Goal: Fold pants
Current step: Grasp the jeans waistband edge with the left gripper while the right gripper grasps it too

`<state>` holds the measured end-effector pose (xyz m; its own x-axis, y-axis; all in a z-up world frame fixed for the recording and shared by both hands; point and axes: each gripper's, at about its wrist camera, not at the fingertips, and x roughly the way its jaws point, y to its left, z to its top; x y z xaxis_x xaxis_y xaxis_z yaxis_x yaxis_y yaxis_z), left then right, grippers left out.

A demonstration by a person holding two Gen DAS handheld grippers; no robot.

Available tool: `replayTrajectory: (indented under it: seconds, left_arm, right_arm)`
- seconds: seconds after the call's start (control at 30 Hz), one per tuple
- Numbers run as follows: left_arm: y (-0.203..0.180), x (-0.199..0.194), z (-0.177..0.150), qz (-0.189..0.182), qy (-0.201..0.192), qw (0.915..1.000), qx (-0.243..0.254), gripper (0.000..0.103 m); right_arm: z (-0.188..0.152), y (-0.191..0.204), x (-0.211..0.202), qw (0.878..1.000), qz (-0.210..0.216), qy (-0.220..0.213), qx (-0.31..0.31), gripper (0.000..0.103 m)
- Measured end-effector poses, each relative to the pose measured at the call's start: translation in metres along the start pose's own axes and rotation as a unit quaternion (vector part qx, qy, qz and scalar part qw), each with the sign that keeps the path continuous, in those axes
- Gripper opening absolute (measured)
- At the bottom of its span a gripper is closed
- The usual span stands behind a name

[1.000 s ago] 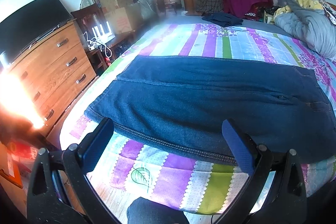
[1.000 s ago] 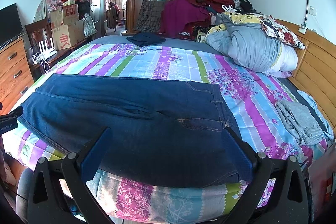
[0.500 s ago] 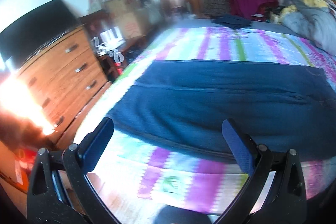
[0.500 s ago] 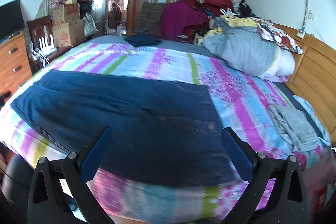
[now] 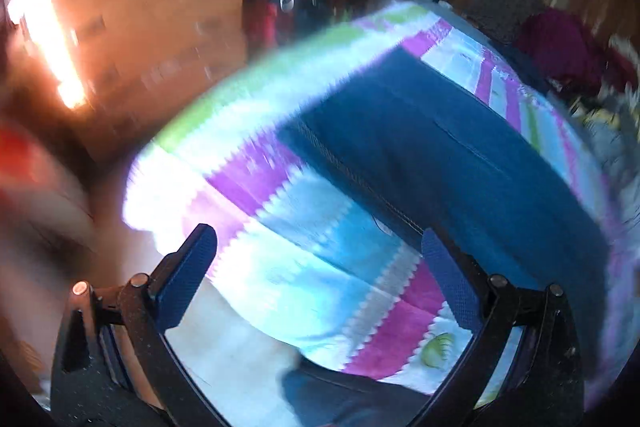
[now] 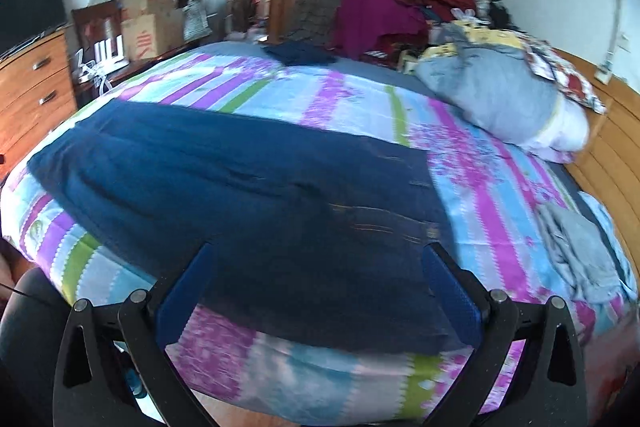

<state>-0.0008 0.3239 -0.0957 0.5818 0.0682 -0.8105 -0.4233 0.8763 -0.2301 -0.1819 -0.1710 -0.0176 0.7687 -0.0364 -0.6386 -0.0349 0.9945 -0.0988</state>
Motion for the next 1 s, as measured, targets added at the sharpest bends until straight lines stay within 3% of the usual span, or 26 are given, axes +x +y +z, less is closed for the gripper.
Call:
replayTrajectory:
  seconds: [0.13, 0.23, 0.3, 0.4, 0.47, 0.6, 0.73, 0.8, 0.93, 1.0]
  left_arm:
    - [-0.003, 0.031, -0.005, -0.032, 0.023, 0.9991, -0.012, 0.088]
    - [-0.005, 0.047, -0.010, -0.102, 0.031, 0.9938, -0.030, 0.085]
    - [0.002, 0.061, -0.012, -0.152, 0.040, 0.9842, -0.081, 0.085]
    - [0.023, 0.083, -0.014, -0.214, 0.058, 0.9595, -0.174, 0.085]
    - [0.026, 0.088, -0.012, -0.223, 0.058, 0.9535, -0.195, 0.085]
    - [0.019, 0.090, -0.002, -0.220, 0.058, 0.9541, -0.195, 0.085]
    - [0.004, 0.094, 0.012, -0.241, 0.061, 0.9511, -0.184, 0.085]
    - [0.002, 0.101, 0.012, -0.226, 0.071, 0.9534, -0.186, 0.084]
    - [0.001, 0.106, 0.012, -0.235, 0.065, 0.9491, -0.199, 0.084]
    - [-0.006, 0.110, 0.016, -0.235, 0.067, 0.9516, -0.186, 0.084]
  right_arm:
    - [0.003, 0.029, 0.011, 1.000, 0.018, 0.001, -0.011, 0.103]
    - [0.004, 0.046, 0.020, 0.999, 0.023, 0.001, -0.027, 0.103]
    - [0.003, 0.055, 0.028, 0.999, 0.027, 0.010, -0.036, 0.103]
    - [0.004, 0.059, 0.042, 0.998, 0.031, 0.026, -0.038, 0.099]
    - [0.005, 0.061, 0.049, 0.998, 0.034, 0.030, -0.035, 0.099]
    - [0.008, 0.067, 0.061, 0.998, 0.039, 0.030, -0.033, 0.096]
    - [0.012, 0.071, 0.065, 0.998, 0.044, 0.021, -0.030, 0.095]
    - [0.013, 0.074, 0.068, 0.998, 0.044, 0.020, -0.029, 0.094]
    - [0.013, 0.070, 0.068, 0.999, 0.040, 0.017, -0.017, 0.094]
    - [0.012, 0.068, 0.068, 0.999, 0.038, 0.014, -0.016, 0.091]
